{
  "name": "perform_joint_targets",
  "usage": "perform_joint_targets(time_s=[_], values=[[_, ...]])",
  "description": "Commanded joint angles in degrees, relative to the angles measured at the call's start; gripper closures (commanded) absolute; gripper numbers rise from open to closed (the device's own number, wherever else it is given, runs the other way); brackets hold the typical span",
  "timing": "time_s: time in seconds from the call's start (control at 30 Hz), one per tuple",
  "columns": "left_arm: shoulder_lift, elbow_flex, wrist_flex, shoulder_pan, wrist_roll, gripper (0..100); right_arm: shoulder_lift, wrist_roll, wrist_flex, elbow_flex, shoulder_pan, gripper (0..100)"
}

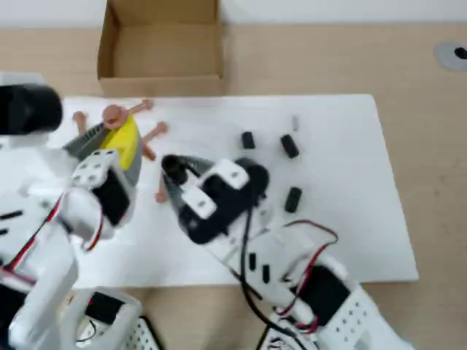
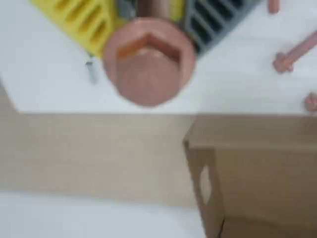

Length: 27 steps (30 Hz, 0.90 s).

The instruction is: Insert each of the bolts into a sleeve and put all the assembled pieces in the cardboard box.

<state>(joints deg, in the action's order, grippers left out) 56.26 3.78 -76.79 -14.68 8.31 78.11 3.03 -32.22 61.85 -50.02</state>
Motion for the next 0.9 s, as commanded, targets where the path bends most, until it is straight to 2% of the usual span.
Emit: perform_joint_targets(time_s=[0.0,0.23,0.47,0.67,0.87], values=[[0.7,2.1,2.8,0.4,0.1,99,5.9,-0.1,1.0,2.7,0.9,98.9],[0.7,4.2,5.9,-5.8,0.3,99,7.6,0.0,1.3,6.1,0.7,98.9],[0.7,3.3,5.8,-8.8,0.0,99,7.7,0.1,3.0,8.1,0.8,98.9],[0.7,1.1,3.3,-6.4,0.1,99,7.9,2.0,5.0,8.3,0.9,98.9],[0.7,0.8,3.1,-6.4,0.2,99,7.7,4.4,5.0,8.5,4.0,98.9]])
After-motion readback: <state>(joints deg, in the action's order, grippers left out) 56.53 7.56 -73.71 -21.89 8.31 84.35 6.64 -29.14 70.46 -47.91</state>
